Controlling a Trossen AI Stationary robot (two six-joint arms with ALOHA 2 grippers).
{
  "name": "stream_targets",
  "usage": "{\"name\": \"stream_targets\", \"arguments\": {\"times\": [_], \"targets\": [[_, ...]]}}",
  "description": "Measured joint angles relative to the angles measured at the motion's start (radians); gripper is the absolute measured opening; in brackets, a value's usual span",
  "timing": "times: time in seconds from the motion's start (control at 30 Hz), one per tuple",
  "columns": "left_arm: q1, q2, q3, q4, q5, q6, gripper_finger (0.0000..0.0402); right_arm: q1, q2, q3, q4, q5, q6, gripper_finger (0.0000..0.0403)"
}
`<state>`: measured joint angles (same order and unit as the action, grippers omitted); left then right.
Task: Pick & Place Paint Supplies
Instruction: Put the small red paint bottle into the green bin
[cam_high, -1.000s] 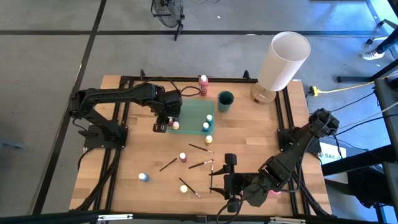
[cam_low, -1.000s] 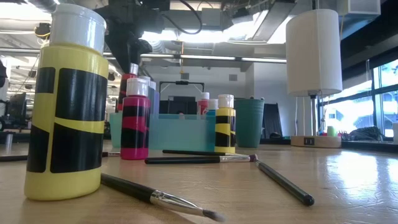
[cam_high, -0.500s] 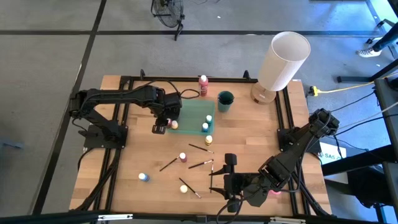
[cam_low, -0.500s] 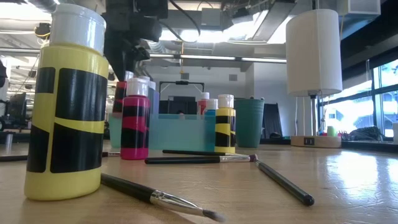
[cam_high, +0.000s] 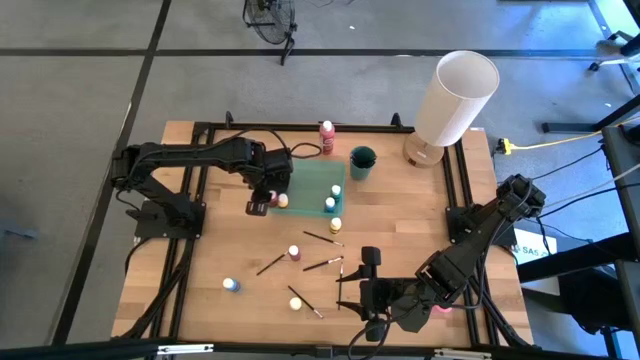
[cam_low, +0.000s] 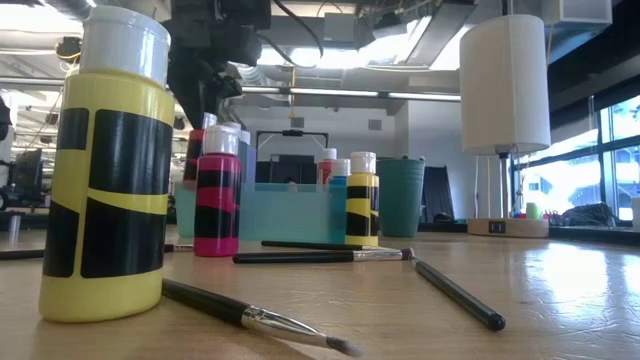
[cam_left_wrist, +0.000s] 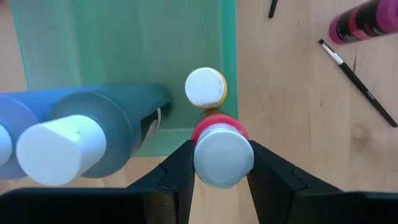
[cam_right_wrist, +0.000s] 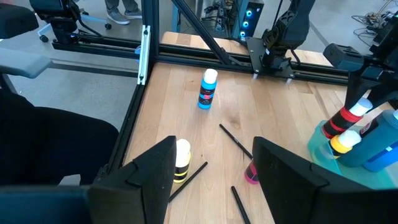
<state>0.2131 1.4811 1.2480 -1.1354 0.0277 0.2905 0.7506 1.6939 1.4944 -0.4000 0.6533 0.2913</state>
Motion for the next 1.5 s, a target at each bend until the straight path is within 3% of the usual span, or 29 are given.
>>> {"name": "stream_targets", "arguments": {"times": [0.47, 1.07, 1.5], "targets": [[0.0, 0.0, -0.001, 0.009, 0.0, -0.016, 0.0123, 0.0, 0.0, 0.0, 0.0, -0.002, 0.0, 0.0216], [0.024, 0.0, -0.132, 0.077, 0.011, 0.003, 0.0121, 0.0, 0.0, 0.0, -0.001, -0.002, 0.0, 0.0216], [0.034, 0.0, -0.134, 0.092, 0.033, -0.043, 0.0136, 0.0, 0.0, 0.0, 0.0, -0.002, 0.0, 0.0215]]}}
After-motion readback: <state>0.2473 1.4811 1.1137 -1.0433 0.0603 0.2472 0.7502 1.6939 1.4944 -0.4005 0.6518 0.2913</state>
